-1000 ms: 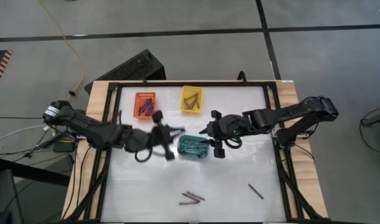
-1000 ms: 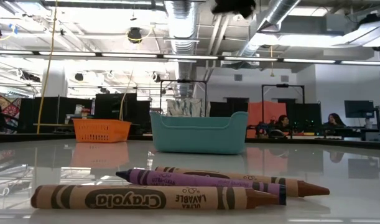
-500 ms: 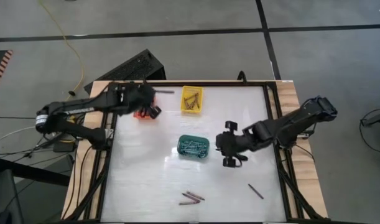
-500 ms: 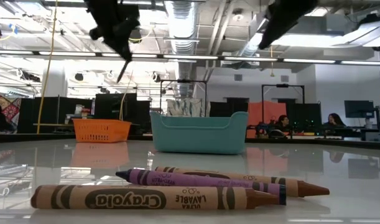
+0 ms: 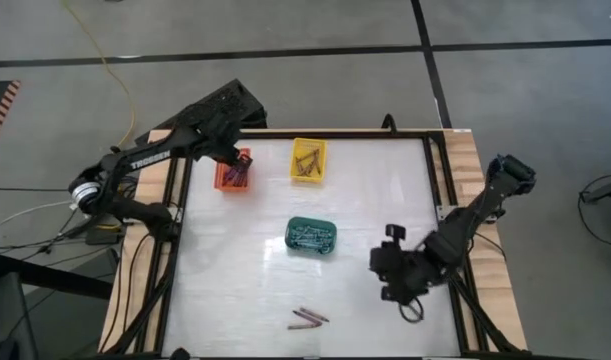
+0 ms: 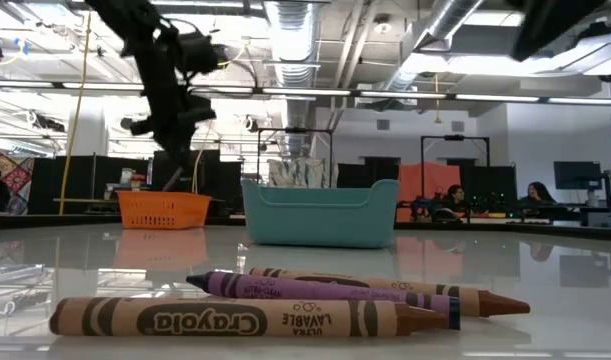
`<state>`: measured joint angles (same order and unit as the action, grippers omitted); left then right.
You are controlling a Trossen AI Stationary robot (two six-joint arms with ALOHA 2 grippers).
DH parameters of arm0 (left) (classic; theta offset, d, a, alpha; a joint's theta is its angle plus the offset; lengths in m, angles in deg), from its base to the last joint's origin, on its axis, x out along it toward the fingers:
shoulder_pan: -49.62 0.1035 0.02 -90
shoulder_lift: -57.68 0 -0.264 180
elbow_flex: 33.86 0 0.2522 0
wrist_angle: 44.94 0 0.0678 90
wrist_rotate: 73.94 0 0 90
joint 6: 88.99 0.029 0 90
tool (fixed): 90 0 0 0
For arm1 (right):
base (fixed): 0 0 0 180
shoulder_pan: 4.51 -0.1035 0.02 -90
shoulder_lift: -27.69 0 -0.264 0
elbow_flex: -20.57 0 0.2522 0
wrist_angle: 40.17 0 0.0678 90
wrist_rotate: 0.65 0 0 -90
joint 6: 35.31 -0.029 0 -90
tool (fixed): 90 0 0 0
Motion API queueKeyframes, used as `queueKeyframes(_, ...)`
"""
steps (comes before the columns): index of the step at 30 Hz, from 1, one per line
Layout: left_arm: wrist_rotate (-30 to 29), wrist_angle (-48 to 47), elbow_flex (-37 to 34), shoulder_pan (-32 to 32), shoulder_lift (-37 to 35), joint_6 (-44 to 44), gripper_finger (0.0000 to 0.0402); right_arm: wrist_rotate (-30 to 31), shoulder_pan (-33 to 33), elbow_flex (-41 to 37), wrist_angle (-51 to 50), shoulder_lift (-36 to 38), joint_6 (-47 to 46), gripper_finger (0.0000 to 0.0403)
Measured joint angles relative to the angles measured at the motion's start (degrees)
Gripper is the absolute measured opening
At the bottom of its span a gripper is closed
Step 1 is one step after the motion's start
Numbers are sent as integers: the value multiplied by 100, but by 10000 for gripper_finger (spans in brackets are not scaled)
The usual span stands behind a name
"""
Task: Sort crayons
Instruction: Put the violet crayon into the orange bin
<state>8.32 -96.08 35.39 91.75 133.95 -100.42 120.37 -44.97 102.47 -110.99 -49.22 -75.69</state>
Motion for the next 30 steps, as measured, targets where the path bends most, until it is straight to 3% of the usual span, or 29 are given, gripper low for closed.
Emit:
queueKeyframes(10,715,350,-101,303,603,-76,12,321,-1398,0,-1053,-453,-2522,163)
queueKeyframes(17,703,38,-103,313,735,-142,13,-609,-1770,-4,-2091,-1190,-4224,163)
queueKeyframes(22,732,-48,-103,311,735,-212,33,-1036,-2067,-23,-1909,-1370,-4849,163)
queueKeyframes(30,748,-160,-103,275,735,-284,113,-1215,-2646,-763,-484,-1442,-5791,163)
